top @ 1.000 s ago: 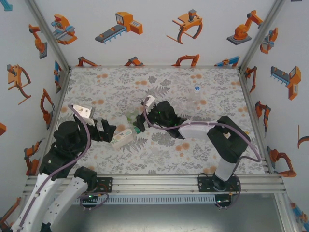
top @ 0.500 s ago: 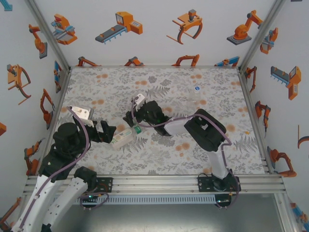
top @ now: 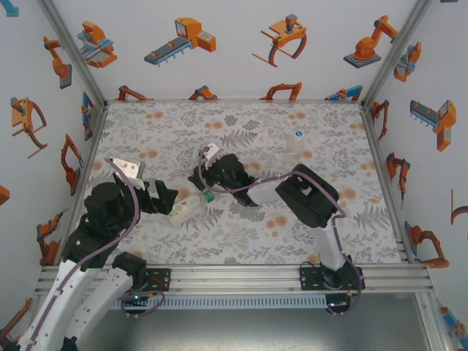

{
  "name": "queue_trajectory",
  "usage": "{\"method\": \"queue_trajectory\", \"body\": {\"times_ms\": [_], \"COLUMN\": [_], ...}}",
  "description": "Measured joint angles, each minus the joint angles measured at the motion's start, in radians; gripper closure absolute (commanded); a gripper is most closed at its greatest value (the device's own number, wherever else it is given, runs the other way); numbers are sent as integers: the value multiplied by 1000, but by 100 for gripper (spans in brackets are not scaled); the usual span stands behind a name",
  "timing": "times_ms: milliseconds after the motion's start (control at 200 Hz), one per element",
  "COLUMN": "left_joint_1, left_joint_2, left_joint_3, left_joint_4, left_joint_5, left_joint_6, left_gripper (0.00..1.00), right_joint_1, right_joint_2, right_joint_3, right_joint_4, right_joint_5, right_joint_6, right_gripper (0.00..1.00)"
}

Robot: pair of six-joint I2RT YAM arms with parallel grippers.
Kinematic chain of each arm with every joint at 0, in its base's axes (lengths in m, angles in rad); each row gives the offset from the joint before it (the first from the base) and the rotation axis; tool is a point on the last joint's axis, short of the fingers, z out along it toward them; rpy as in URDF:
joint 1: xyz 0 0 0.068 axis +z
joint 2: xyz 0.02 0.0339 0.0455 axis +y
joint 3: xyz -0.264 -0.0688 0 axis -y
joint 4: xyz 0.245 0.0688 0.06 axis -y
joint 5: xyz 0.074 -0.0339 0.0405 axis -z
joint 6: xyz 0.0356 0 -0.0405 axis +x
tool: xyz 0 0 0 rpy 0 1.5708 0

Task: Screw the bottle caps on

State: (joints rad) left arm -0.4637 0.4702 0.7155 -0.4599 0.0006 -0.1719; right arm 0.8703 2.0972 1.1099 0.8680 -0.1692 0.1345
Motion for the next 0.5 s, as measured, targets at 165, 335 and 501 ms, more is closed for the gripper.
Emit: {"method": "queue_trajectory", "body": {"times_ms": [165,335,501], "left_joint_1": [0,0,0], "left_joint_2": [31,83,146], "left_joint_3": [-9,-12,-25], "left_joint_4": [29,83,170], "left_joint_5": [14,53,148], "left_joint_6": [1,8,28], "left_gripper": [4,4,4], "right_joint_1": [0,-8,-46], "right_joint_2": [-60,-190,-356], "right_joint_3": [-47,-123,-192], "right_joint_4": [1,-10,-45], "right_joint_5": [3,2,-25], "right_joint_6": [0,0,13], "right_gripper": [52,52,53]}}
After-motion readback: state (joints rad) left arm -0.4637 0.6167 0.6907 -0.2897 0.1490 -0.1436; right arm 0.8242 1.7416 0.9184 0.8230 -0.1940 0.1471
